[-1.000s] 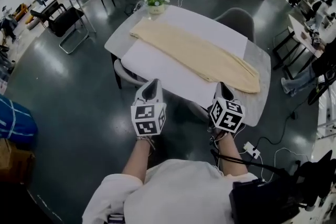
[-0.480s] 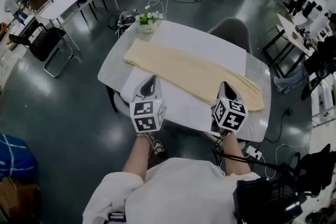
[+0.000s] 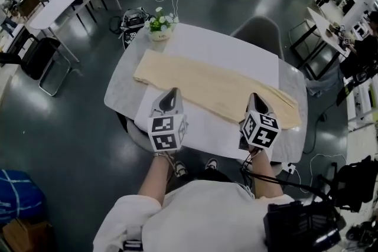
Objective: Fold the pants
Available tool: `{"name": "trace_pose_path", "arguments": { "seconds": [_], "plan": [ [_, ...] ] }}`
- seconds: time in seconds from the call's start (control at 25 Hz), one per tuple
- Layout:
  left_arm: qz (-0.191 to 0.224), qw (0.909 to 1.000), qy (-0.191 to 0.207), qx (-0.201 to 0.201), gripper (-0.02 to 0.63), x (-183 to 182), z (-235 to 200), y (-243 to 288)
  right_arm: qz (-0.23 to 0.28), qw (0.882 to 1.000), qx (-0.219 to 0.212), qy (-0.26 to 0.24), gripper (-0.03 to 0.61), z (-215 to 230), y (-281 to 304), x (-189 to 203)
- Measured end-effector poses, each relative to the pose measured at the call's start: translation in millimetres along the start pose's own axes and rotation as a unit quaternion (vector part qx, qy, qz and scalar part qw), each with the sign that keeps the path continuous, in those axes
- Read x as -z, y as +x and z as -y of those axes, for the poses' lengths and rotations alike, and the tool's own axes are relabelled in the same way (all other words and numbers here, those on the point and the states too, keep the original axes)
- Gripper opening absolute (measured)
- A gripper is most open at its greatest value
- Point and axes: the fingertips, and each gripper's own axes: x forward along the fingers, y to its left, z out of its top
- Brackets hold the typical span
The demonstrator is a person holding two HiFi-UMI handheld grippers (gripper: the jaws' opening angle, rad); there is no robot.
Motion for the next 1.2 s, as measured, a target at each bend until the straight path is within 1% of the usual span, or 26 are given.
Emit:
{"name": "trace_pose_path", "arguments": {
  "seconds": [0.16, 0.24, 0.36, 0.44, 0.52, 0.64, 0.8, 1.0, 1.2],
  "plan": [
    [-0.007, 1.0, 0.003, 0.0, 0.014, -1, -2, 20, 0.003, 1.0, -0.005, 0.011, -0.008, -1, 22, -3],
    [-0.01, 0.9998, 0.018, 0.007, 0.014, -2, 3, 23, 0.001, 1.0, -0.006, 0.012, -0.008, -1, 26, 0],
    [-0.011, 0.9993, 0.035, 0.003, 0.014, -7, 11, 31, -0.001, 1.0, -0.004, 0.01, -0.008, 6, 26, -2],
    [-0.008, 0.9992, 0.036, 0.012, 0.014, -10, 22, 39, 0.002, 1.0, 0.004, 0.002, -0.008, 16, 25, -7],
    [-0.01, 0.9989, 0.037, 0.027, 0.014, -9, 35, 48, 0.004, 1.0, 0.014, 0.009, -0.006, 30, 23, -9],
    [-0.021, 0.9977, 0.034, 0.055, 0.014, -3, 61, 58, 0.005, 0.999, 0.037, 0.029, -0.008, 58, 14, -6],
    [-0.034, 0.9945, 0.038, 0.092, 0.014, 9, 100, 69, 0.005, 0.996, 0.08, 0.048, -0.008, 99, -11, 4],
    [-0.047, 0.9862, 0.052, 0.15, 0.014, 22, 162, 80, 0.003, 0.988, 0.139, 0.075, -0.006, 155, -48, 23],
    [-0.057, 0.9777, 0.064, 0.192, 0.014, 35, 215, 93, -0.002, 0.979, 0.181, 0.096, -0.008, 203, -74, 42]
  ]
}}
